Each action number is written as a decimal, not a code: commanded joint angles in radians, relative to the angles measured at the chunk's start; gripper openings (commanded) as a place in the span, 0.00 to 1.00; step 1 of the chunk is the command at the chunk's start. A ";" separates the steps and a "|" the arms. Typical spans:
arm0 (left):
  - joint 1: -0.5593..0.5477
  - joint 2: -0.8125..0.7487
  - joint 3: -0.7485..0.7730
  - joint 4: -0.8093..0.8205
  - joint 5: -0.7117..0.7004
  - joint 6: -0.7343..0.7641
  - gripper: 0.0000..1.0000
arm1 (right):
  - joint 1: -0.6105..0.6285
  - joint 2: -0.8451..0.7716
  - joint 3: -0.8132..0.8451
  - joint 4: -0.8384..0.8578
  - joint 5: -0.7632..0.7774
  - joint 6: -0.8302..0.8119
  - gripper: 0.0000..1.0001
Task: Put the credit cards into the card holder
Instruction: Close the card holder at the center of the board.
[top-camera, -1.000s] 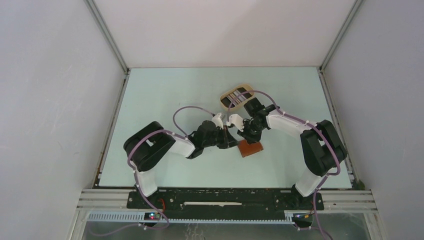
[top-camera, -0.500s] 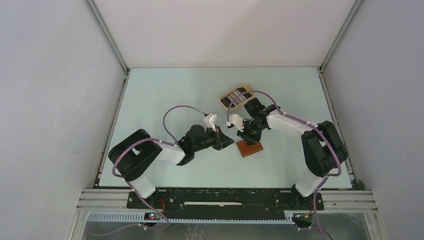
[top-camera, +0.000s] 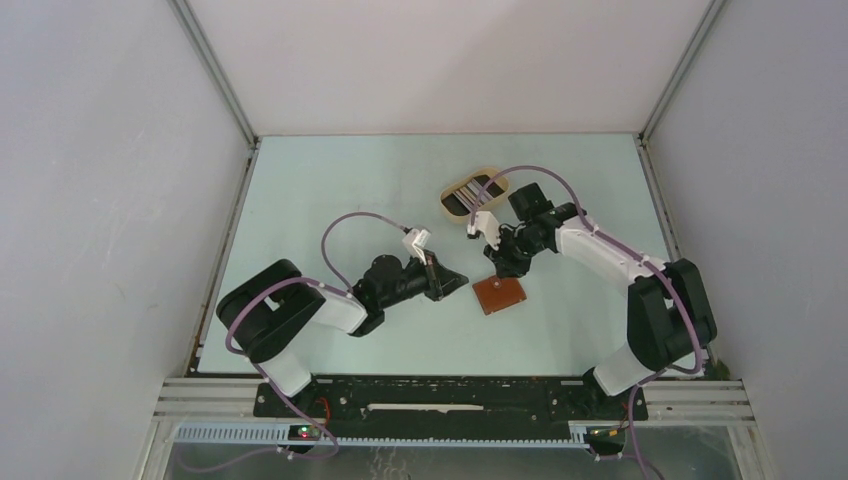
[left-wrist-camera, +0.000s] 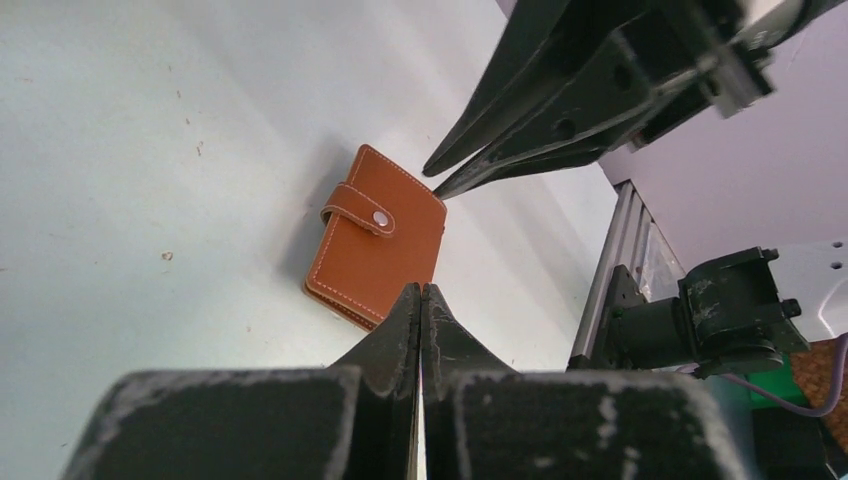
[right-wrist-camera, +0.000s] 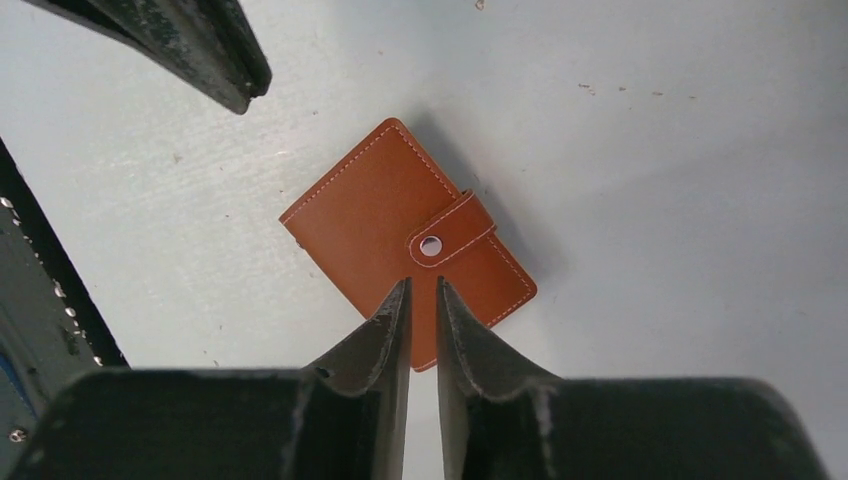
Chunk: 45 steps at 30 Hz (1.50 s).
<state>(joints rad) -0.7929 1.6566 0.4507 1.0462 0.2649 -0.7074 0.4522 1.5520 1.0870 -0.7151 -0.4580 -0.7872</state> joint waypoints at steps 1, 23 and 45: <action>0.005 -0.017 -0.020 0.091 0.001 0.008 0.00 | -0.002 0.054 0.049 -0.024 -0.030 -0.007 0.19; 0.004 0.002 -0.023 0.113 -0.004 -0.007 0.00 | 0.034 0.166 0.049 0.011 0.046 -0.015 0.14; 0.005 0.010 -0.024 0.134 0.014 -0.022 0.00 | 0.026 0.061 0.069 -0.045 -0.011 -0.023 0.26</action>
<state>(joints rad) -0.7929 1.6577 0.4503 1.1225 0.2661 -0.7177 0.5030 1.7168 1.1160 -0.7322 -0.3893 -0.8040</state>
